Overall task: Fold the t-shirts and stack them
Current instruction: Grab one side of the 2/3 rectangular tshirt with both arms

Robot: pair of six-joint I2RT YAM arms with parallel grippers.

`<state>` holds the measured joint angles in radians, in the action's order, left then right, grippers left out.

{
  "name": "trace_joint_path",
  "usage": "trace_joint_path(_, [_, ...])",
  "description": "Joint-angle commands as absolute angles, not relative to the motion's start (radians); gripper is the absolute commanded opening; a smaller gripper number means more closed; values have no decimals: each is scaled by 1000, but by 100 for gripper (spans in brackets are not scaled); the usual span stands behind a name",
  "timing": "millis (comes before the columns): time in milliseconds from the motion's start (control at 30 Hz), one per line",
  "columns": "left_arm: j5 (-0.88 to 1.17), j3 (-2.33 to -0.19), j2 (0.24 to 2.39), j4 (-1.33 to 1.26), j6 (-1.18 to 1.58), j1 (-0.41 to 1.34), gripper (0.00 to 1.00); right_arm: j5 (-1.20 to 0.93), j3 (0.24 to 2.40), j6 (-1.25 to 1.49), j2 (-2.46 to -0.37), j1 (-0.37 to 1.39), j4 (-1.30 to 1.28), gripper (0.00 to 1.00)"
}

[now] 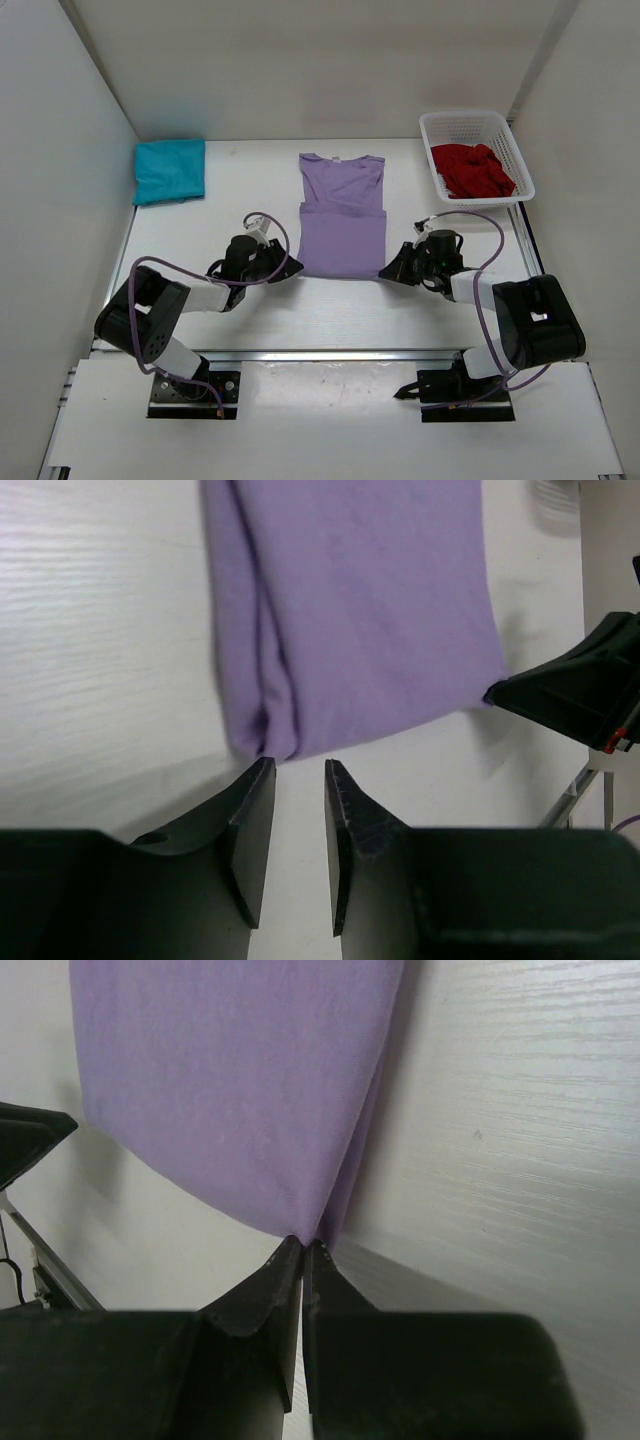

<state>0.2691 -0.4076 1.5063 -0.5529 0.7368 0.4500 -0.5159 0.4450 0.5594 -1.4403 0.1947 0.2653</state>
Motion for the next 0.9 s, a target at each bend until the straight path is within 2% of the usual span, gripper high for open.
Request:
trace_joint_path(0, [262,-468,1537,-560,704,469,39,-528,456,542,-1443,192,299,0])
trace_joint_path(133, [282,-482,1592,-578,707,471,36,-537,456,541,-1446,190,304,0])
trace_joint_path(300, [253,-514,1615,-532,696,473,25,-534,451,545,-1443,189,308,0])
trace_joint_path(500, [215,-476,1580,-545,692,469,35,-543,453,541,-1448,189,307,0])
trace_joint_path(667, [241,-485,1618,-555,692,482,33,-543,446,545,-1442,187,311,0])
trace_joint_path(767, [248,-480,1635,-566,698,482,23,-542,448,546,-1443,187,314,0])
trace_joint_path(867, [242,-476,1620,-566,704,466,2,-541,449,545,-1447,192,314,0])
